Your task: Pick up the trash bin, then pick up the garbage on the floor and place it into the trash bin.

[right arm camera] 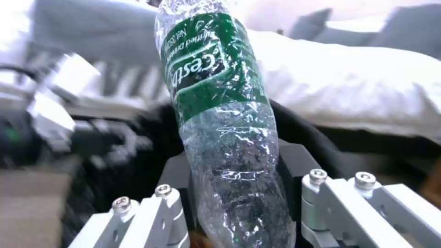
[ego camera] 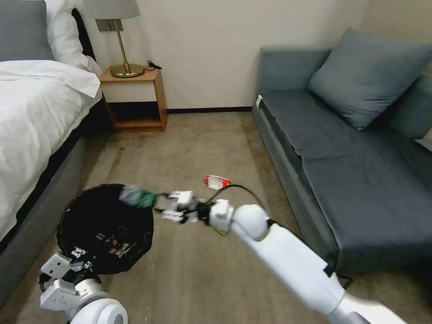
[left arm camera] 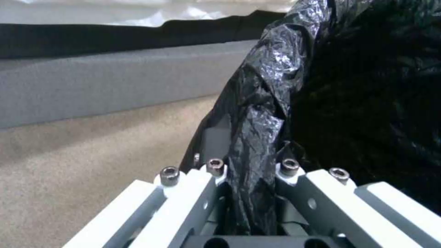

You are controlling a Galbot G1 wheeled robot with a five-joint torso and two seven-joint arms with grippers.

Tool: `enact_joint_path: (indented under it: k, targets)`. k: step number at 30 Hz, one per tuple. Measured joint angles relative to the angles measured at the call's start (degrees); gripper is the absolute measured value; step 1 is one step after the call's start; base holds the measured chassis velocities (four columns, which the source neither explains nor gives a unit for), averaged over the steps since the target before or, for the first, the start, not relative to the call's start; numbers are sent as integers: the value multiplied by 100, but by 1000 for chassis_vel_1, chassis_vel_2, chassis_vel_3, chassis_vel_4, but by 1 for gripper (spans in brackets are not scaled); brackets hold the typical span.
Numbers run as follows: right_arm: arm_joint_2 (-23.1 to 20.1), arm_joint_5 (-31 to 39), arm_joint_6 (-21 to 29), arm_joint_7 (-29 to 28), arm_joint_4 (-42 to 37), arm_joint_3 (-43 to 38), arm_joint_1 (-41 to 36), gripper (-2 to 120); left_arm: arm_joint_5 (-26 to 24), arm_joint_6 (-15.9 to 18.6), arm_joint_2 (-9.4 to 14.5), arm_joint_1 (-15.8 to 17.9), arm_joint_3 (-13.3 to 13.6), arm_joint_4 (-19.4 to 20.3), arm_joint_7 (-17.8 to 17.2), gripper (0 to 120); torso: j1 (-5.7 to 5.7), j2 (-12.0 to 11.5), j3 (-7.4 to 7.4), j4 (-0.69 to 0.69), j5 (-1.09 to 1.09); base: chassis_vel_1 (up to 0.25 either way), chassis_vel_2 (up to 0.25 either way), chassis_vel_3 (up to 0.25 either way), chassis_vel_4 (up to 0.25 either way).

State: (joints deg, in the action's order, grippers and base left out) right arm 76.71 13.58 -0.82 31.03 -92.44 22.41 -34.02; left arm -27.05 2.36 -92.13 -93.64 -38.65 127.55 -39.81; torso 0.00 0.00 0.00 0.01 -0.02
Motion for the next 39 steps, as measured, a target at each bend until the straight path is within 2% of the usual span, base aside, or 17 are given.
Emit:
enact_joint_path:
  k: [3,8,14,24,29,31,34,36,39]
  targets:
    - [188,23,50,-38,178,227,152,36,5,3,0,2,9,-22,0,0,0,0,0,0,0,0,0,0,0]
    - [588,58,58,-116,975,635,633,36,8,13,-2,16,-8,-45,0,0,0,0,0,-1,0,0,0,0,0]
    - [1008,48,22,-135,1752,692,940,36,8,18,-3,8,-25,-51,0,0,0,0,0,0,1,0,0,0,0]
    - [1112,-63,-50,-250,2034,646,948,36,6,22,-1,9,-54,-37,-3,0,0,0,0,-1,2,0,0,0,0]
    - [1030,-127,-70,-326,1986,653,891,57,6,21,-1,3,-58,-31,-7,0,0,0,0,-1,2,0,0,0,0]
    - [1015,-132,-69,-327,1963,657,883,61,5,21,-1,3,-57,-28,-8,0,0,0,0,-1,2,0,0,0,0]
    - [951,-144,-53,-329,1883,668,845,76,5,21,-1,-7,-53,-18,-12,0,0,0,0,-1,2,0,0,0,0]
    - [937,-145,-47,-330,1868,669,837,79,6,21,-1,-11,-52,-16,-12,0,0,0,0,-1,2,0,0,0,0]
    - [896,-151,-37,-339,1817,668,797,93,7,20,-1,-10,-51,-12,-13,0,0,0,0,-1,2,0,0,0,0]
